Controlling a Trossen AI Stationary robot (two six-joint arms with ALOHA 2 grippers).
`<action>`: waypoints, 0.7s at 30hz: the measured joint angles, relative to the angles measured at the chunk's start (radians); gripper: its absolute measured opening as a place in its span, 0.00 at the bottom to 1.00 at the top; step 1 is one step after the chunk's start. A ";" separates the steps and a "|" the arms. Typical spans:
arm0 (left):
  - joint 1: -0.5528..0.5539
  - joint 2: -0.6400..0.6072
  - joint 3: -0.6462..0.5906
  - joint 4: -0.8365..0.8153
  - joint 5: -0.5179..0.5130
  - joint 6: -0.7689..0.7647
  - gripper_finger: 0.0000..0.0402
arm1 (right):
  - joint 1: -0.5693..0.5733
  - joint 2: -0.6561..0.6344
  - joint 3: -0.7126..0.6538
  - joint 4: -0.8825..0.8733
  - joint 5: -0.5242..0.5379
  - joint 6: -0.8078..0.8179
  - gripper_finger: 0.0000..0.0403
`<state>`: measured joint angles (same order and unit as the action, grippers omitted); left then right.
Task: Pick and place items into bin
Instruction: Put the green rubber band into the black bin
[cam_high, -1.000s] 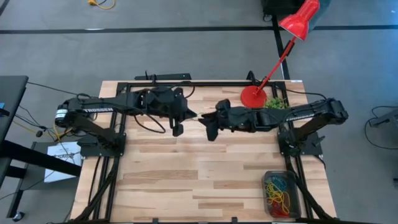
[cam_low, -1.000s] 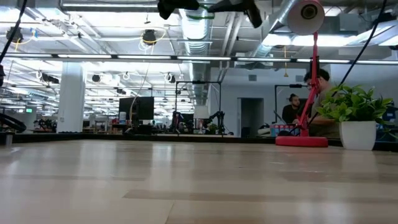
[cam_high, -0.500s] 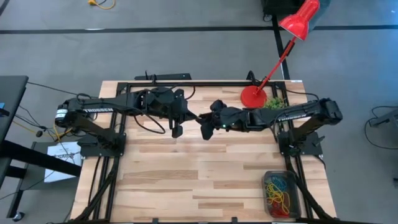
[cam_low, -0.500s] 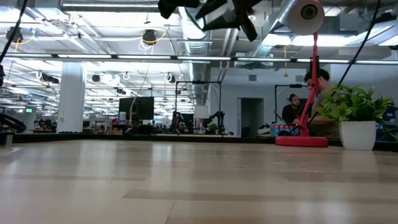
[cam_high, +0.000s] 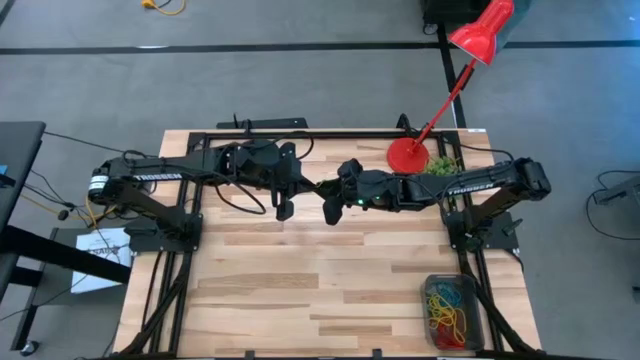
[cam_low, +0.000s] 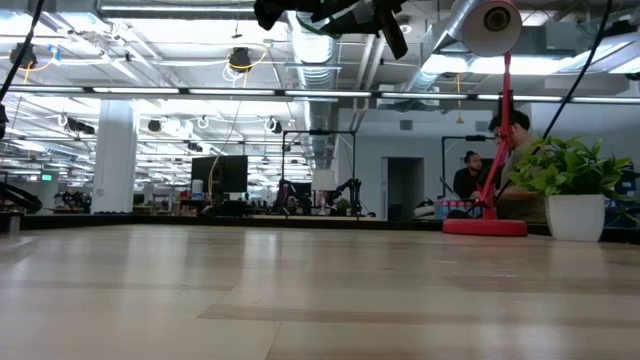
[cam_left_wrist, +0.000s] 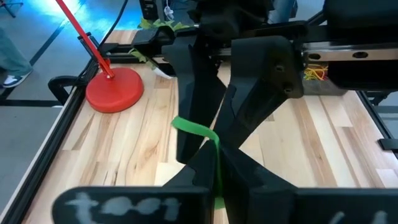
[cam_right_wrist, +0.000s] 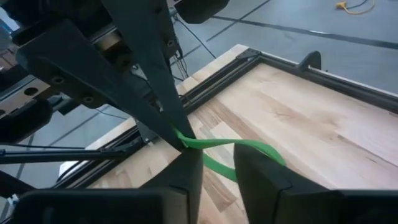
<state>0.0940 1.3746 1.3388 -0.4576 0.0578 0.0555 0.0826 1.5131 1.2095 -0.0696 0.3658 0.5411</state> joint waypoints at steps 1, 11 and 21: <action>0.000 0.000 0.000 0.000 0.000 0.000 0.00 | 0.000 0.000 0.000 0.000 0.000 0.000 0.18; 0.000 0.001 0.000 -0.003 0.062 0.000 0.00 | -0.001 0.000 0.000 -0.004 0.111 0.035 0.03; -0.002 0.001 0.000 -0.041 -0.014 -0.013 0.00 | -0.007 0.000 0.000 0.000 0.134 0.043 0.01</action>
<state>0.0917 1.3758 1.3388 -0.4988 0.0433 0.0429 0.0757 1.5131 1.2098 -0.0694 0.4998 0.5838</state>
